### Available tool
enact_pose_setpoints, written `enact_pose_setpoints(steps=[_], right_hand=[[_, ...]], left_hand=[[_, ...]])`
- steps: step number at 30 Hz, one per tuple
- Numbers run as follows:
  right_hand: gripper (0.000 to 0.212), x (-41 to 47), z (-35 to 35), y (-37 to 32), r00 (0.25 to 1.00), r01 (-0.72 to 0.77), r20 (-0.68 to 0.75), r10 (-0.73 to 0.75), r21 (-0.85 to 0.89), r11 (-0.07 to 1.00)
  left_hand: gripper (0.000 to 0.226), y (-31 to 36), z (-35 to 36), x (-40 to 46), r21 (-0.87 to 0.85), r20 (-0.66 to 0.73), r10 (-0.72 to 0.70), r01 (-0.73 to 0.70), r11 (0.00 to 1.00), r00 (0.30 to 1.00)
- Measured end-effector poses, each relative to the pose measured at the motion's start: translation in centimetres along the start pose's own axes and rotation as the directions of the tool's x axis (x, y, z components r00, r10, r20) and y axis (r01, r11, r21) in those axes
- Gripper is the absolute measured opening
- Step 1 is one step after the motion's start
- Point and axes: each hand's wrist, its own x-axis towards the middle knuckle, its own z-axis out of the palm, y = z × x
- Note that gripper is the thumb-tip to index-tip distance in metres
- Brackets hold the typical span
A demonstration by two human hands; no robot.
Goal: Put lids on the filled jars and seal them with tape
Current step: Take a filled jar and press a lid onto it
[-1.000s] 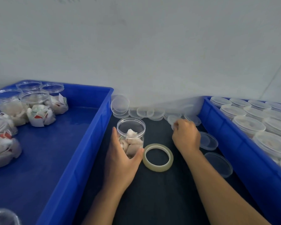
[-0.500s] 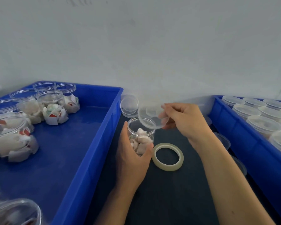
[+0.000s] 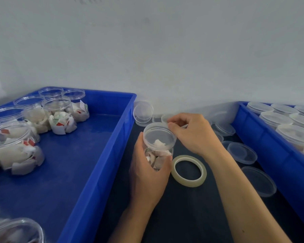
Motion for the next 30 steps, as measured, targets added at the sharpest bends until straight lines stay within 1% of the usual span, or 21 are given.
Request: enact_pose_setpoints(steps=[3,4,5,6,7,8,9,10,11,13,16,19,25,30], right_hand=[[0.006,-0.3,-0.2,-0.5,0.999,0.036,0.040,-0.034,-0.050,0.998],[0.011,-0.4,-0.4,-0.8,0.995,0.064,0.081,-0.059,-0.058,0.996],[0.024,-0.6,-0.5,-1.0,0.985,0.103,0.149,-0.092,-0.073,0.992],[0.043,-0.8,-0.6,-1.3,0.965,0.138,0.239,-0.110,-0.101,0.985],[0.066,-1.0,-0.6,-1.5,0.940,0.159,0.327,-0.101,-0.153,0.975],[0.088,-1.3,-0.5,-1.8,0.920,0.174,0.384,-0.078,-0.221,0.960],[0.102,-1.5,-0.4,-2.0,0.913,0.192,0.404,-0.064,-0.284,0.939],[0.109,-1.7,-0.3,-2.2,0.914,0.209,0.399,-0.066,-0.325,0.922],[0.110,-1.8,-0.3,-2.4,0.919,0.220,0.386,-0.076,-0.344,0.913],[0.101,-1.8,-0.5,-2.6,0.921,0.233,0.377,-0.096,-0.338,0.912],[0.086,-1.7,-1.0,-2.3,0.905,0.259,0.411,-0.108,-0.332,0.907],[0.079,-1.6,-1.2,-1.8,0.891,0.244,0.446,-0.090,-0.300,0.922],[0.085,-1.6,-1.1,-1.4,0.889,0.173,0.449,-0.084,-0.162,0.971],[0.086,-1.7,-1.1,-1.5,0.882,0.157,0.462,-0.087,-0.115,0.981]], left_hand=[[0.085,-0.1,0.0,-0.1,-0.003,0.003,0.005,-0.005,1.000,1.000],[0.084,-0.1,0.0,-0.1,-0.006,0.006,0.009,-0.009,1.000,1.000],[0.083,-0.1,0.0,-0.1,-0.009,0.006,0.014,-0.014,1.000,1.000],[0.081,0.0,0.0,-0.1,-0.013,0.002,0.021,-0.021,1.000,1.000],[0.078,0.0,0.0,-0.1,-0.020,-0.004,0.025,-0.025,0.999,1.000],[0.076,0.2,0.0,-0.1,-0.027,-0.006,0.022,-0.022,0.999,1.000],[0.074,0.3,0.0,-0.1,-0.035,-0.006,0.017,-0.017,0.999,1.000],[0.074,0.3,0.0,-0.2,-0.042,-0.004,0.018,-0.018,0.999,1.000],[0.074,0.3,0.0,-0.2,-0.044,-0.004,0.024,-0.024,0.999,1.000],[0.075,0.3,0.1,-0.3,-0.043,-0.009,0.032,-0.033,0.999,0.999],[0.077,0.2,0.1,-0.4,-0.049,-0.021,0.030,-0.031,0.998,0.999],[0.079,0.0,0.2,-0.4,-0.046,-0.033,0.012,-0.013,0.999,0.999],[0.078,-0.4,0.2,-0.2,-0.047,-0.040,-0.005,0.003,0.999,0.999],[0.076,-0.6,0.1,-0.3,-0.035,-0.037,-0.009,0.007,0.999,0.999]])
